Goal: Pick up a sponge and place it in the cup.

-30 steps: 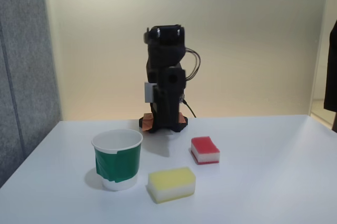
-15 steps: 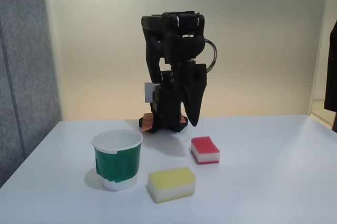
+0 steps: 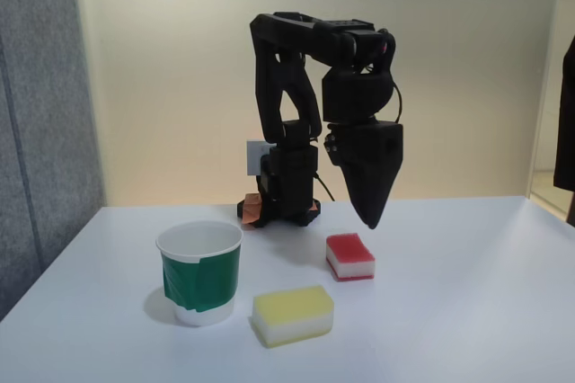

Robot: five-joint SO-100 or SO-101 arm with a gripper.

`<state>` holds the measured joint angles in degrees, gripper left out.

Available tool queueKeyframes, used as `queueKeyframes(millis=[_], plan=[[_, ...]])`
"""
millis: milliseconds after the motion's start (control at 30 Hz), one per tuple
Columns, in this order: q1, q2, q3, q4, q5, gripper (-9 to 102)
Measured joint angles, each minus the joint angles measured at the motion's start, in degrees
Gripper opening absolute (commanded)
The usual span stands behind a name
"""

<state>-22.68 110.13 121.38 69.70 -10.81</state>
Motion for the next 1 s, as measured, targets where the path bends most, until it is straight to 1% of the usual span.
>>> queueKeyframes(millis=[100, 267, 433, 467, 533, 633, 733, 833, 1000], plan=[[-0.4, -0.4, -0.4, 1.1, -10.5, 0], [-1.9, -0.4, -1.4, 5.2, -28.5, 0], [-2.6, -1.0, -2.5, 5.9, -40.8, 0], [-2.5, -1.4, -3.0, 5.9, -42.9, 2], [-1.8, -3.3, -4.0, 5.9, -45.7, 4], [-2.3, -6.3, -4.8, 5.2, -47.7, 11], [-2.5, -8.4, -5.9, 4.3, -49.5, 20], [-1.9, -10.6, -6.9, 2.7, -50.5, 26], [-2.8, -12.7, -7.9, 2.3, -51.9, 29]])
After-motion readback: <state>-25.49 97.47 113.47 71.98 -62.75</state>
